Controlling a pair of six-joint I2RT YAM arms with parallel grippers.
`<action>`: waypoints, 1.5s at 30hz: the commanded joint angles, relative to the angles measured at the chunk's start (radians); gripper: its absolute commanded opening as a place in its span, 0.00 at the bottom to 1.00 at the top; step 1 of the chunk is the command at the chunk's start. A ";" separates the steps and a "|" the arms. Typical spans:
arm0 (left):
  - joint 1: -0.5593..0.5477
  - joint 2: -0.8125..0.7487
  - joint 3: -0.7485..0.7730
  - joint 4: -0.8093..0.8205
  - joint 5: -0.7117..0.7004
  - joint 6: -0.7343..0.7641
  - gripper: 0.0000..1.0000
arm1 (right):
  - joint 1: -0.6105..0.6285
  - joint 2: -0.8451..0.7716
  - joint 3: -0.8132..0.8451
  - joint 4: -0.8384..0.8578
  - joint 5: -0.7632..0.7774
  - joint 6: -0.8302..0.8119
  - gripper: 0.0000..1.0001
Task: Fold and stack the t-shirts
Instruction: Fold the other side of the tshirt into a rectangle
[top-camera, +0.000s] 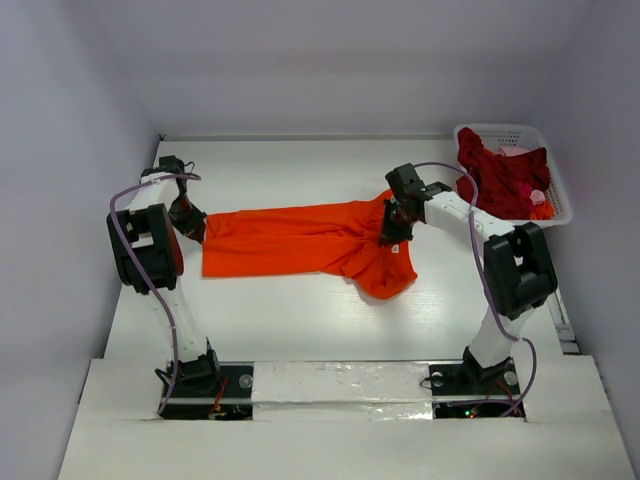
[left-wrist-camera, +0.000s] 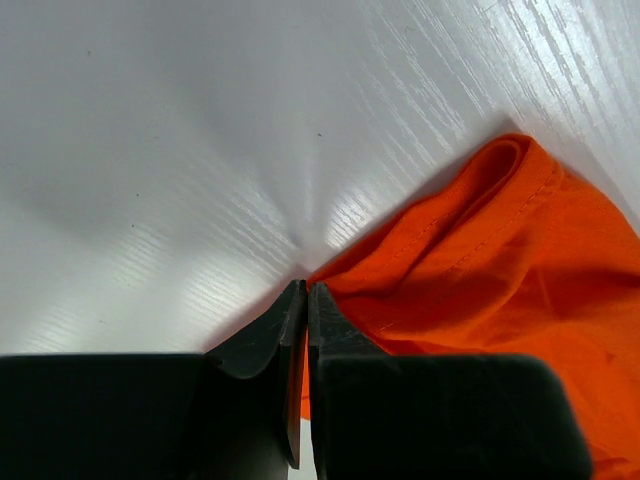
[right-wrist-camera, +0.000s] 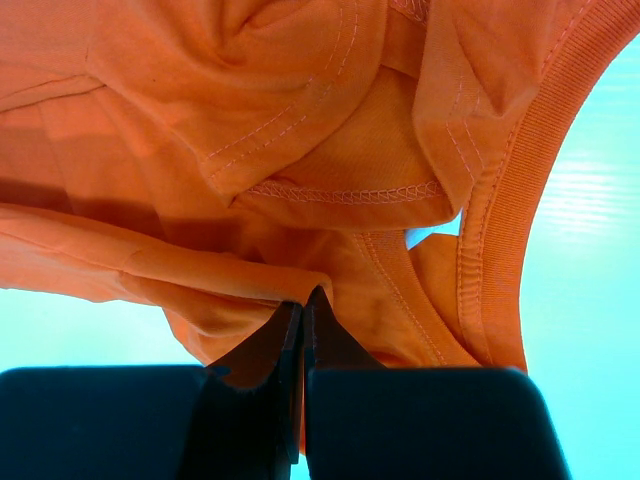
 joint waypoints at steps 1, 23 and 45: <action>-0.001 0.000 0.037 -0.006 -0.032 0.003 0.00 | -0.009 0.012 0.045 0.025 -0.005 -0.010 0.00; -0.001 0.040 0.112 -0.003 -0.071 -0.008 0.10 | -0.009 0.011 0.047 0.035 -0.019 -0.010 0.00; -0.001 -0.170 0.101 -0.061 -0.008 0.009 0.17 | -0.009 0.005 0.061 0.030 -0.039 -0.003 0.00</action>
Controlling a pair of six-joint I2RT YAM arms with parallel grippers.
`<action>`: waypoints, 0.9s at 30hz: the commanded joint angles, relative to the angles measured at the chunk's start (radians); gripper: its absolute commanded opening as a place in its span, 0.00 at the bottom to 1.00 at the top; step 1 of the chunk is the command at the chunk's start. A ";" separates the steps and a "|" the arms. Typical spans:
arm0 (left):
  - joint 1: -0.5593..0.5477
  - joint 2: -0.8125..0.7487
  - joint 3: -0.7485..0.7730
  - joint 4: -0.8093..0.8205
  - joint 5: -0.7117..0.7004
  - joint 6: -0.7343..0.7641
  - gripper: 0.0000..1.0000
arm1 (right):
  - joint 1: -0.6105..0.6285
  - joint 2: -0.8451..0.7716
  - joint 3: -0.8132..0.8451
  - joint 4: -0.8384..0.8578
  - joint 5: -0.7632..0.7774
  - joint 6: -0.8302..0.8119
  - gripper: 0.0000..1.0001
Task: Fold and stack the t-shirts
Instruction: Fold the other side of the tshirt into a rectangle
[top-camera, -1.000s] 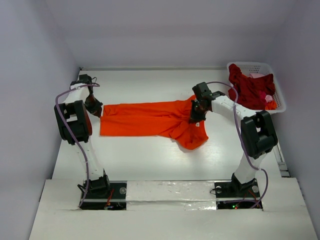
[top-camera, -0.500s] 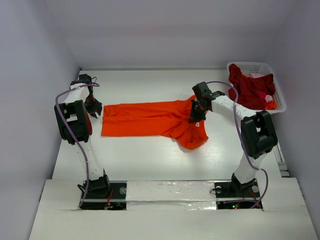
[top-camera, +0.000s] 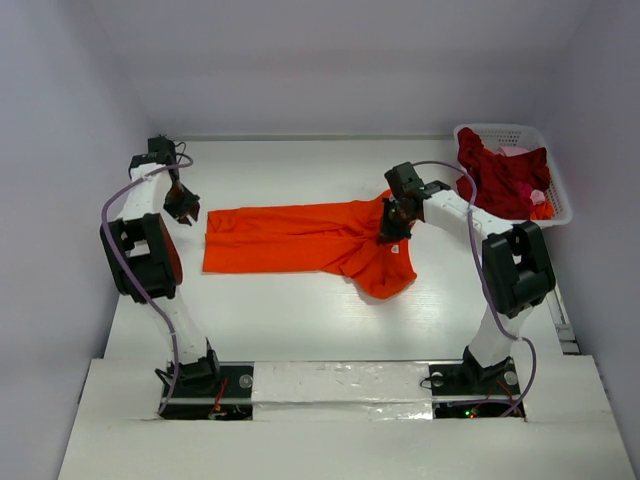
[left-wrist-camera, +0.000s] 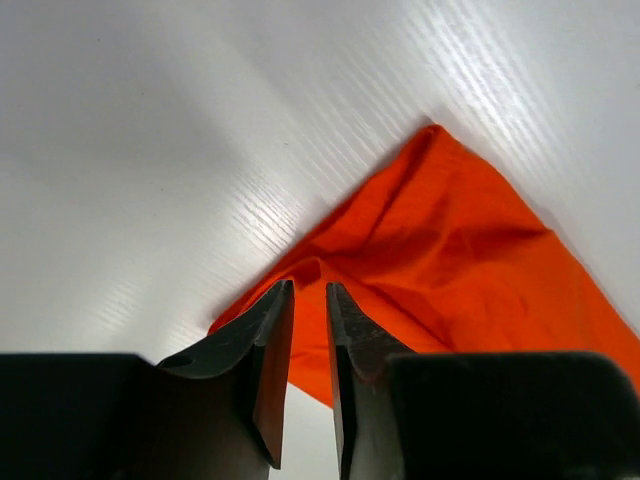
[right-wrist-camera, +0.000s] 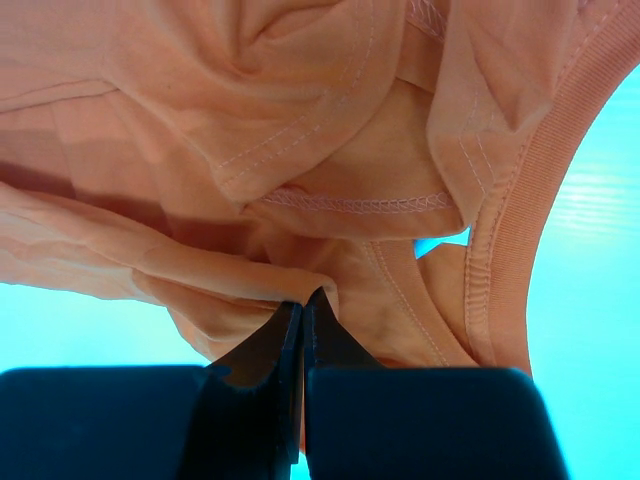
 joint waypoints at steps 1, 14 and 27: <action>-0.001 -0.109 -0.023 -0.028 0.037 0.020 0.18 | -0.009 -0.010 0.046 0.025 -0.010 -0.004 0.00; -0.028 -0.137 -0.189 0.045 0.166 0.025 0.22 | -0.009 -0.002 0.054 0.023 -0.015 -0.004 0.00; -0.048 -0.066 -0.241 0.111 0.200 0.010 0.20 | -0.009 -0.003 0.076 0.006 -0.007 -0.007 0.00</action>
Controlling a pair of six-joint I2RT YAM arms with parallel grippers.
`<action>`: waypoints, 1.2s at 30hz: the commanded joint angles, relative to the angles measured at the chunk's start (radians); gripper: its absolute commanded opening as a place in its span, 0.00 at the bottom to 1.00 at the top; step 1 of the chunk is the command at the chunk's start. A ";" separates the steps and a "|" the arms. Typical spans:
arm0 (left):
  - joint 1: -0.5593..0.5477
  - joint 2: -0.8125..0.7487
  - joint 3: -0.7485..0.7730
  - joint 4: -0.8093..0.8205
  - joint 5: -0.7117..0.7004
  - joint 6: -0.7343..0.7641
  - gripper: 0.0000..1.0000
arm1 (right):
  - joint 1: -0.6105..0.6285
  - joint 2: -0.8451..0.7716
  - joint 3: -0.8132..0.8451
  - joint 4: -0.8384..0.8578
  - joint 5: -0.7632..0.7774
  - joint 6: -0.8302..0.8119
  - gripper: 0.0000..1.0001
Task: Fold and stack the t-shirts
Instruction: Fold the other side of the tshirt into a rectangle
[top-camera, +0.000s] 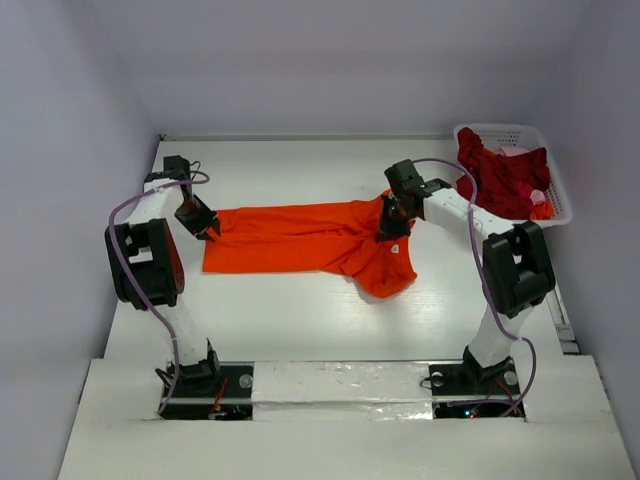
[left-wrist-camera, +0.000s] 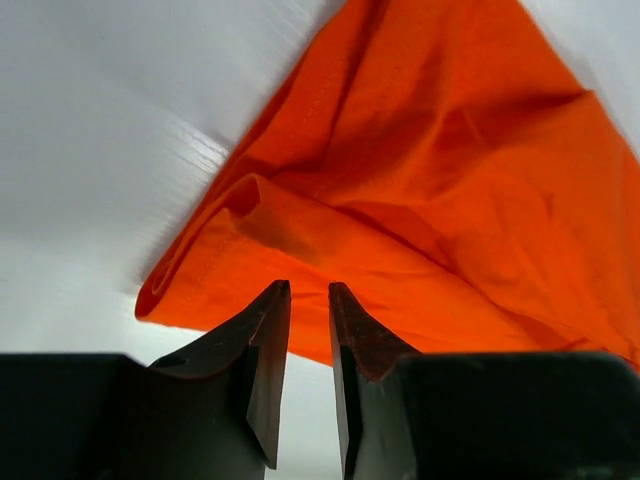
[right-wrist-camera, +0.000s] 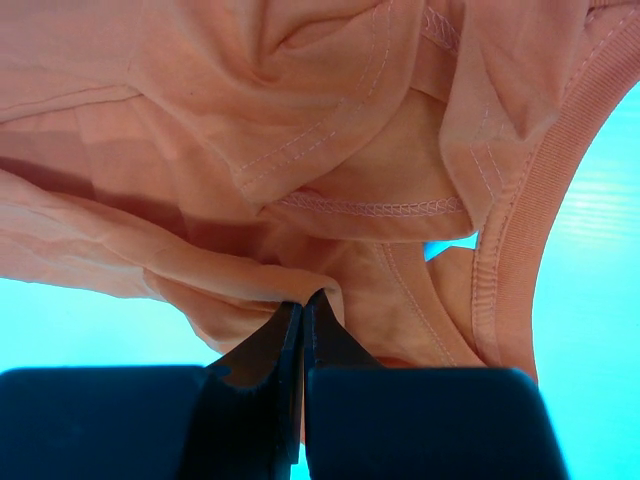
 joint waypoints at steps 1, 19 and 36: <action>-0.008 0.044 -0.030 0.026 -0.007 -0.008 0.19 | -0.009 -0.003 0.060 0.008 0.006 -0.007 0.00; -0.039 0.191 -0.010 0.050 -0.092 -0.016 0.17 | -0.009 0.016 0.082 -0.008 0.027 0.004 0.00; -0.039 0.205 -0.018 0.060 -0.095 -0.010 0.17 | -0.079 0.125 0.187 -0.035 0.081 -0.001 0.00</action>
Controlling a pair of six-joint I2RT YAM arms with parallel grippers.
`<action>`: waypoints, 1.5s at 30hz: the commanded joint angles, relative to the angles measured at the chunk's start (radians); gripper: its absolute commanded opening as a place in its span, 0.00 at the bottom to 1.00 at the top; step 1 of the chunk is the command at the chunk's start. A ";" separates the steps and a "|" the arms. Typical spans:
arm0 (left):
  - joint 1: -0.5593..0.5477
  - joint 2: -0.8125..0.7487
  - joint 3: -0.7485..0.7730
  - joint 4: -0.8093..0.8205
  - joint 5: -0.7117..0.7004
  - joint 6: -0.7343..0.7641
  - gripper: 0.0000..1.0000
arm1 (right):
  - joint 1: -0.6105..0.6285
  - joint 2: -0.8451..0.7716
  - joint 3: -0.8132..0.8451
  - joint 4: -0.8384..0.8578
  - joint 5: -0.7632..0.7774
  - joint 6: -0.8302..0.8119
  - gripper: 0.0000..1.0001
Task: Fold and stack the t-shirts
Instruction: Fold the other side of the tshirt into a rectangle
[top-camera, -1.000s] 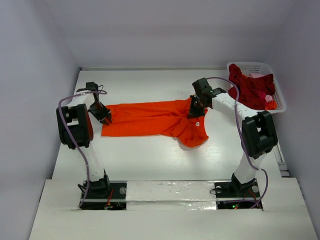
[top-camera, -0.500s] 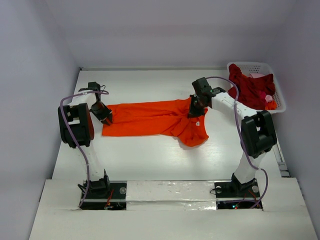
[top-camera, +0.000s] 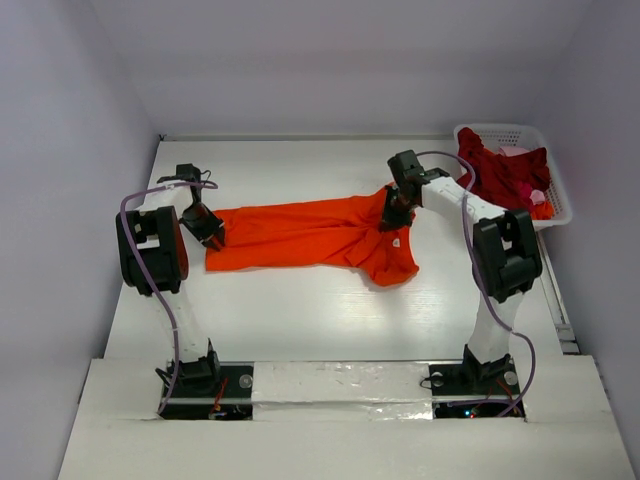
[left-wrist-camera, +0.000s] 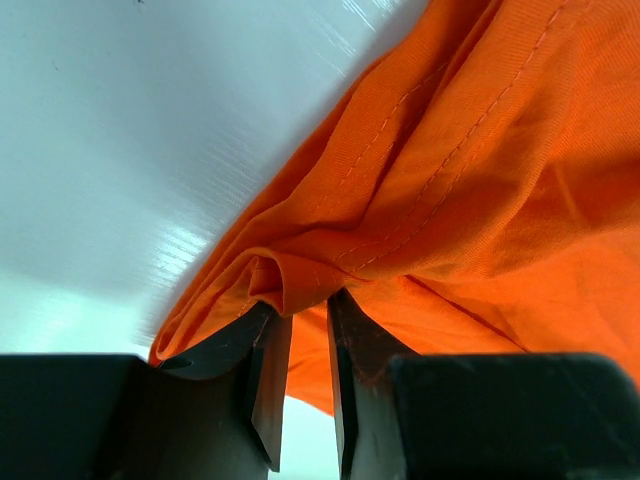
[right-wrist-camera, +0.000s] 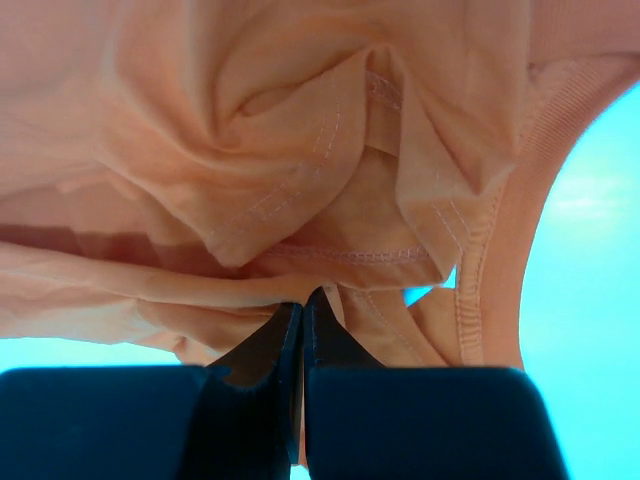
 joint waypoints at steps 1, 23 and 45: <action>-0.006 0.063 -0.011 0.031 -0.046 -0.001 0.17 | -0.036 0.003 0.075 -0.009 0.035 -0.010 0.00; -0.006 0.066 0.021 0.013 -0.049 0.002 0.17 | -0.093 0.075 0.171 -0.060 0.104 -0.064 0.39; -0.006 0.057 0.024 0.018 -0.046 0.003 0.16 | 0.107 -0.186 -0.054 0.006 -0.038 -0.063 0.32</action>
